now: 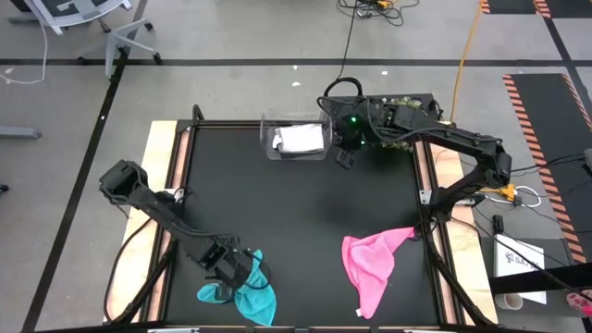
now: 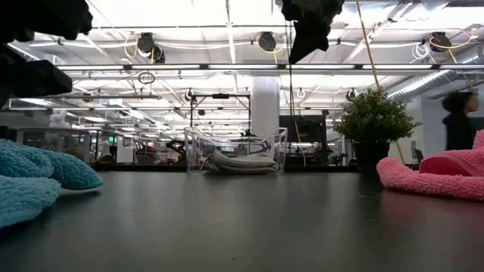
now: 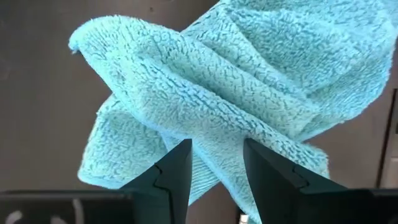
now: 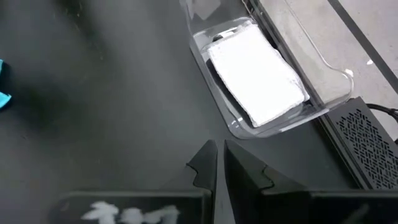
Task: Fold microfiber towels
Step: Fold the light blue microfiber cloth
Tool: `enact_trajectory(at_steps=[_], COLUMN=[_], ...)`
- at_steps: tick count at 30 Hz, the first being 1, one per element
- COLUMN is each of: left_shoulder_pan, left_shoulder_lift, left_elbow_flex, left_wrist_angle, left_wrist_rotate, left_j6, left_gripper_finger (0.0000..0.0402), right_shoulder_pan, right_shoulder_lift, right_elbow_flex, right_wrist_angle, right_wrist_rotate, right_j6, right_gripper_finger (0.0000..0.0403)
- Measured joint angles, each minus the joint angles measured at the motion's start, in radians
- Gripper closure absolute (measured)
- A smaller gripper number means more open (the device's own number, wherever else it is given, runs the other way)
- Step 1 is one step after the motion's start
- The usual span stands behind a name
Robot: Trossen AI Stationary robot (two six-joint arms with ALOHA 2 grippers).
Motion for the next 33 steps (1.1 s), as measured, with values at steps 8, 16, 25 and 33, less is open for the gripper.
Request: enact_trajectory(at_steps=[8, 16, 25, 33], left_shoulder_pan=[-0.034, -0.03, -0.031, -0.029], left_shoulder_lift=[0.007, 0.006, 0.006, 0.006], left_elbow_flex=[0.0, 0.0, -0.063, -0.083], left_wrist_angle=[-0.06, -0.093, -0.061, 0.031], left_wrist_rotate=[0.001, -0.036, -0.034, -0.024], left_j6=[-0.004, -0.004, -0.065, -0.084], left_gripper_finger=[0.0254, 0.0254, 0.0254, 0.0254], right_shoulder_pan=[0.0, 0.001, 0.002, 0.002], right_shoulder_lift=[0.0, 0.0, 0.0, 0.0], right_elbow_flex=[0.0, 0.0, 0.0, 0.0], right_wrist_angle=[0.0, 0.0, -0.001, 0.0], right_wrist_rotate=[0.0, 0.0, 0.0, -0.001], right_j6=[0.003, 0.003, 0.003, 0.003], right_gripper_finger=[0.038, 0.038, 0.038, 0.038])
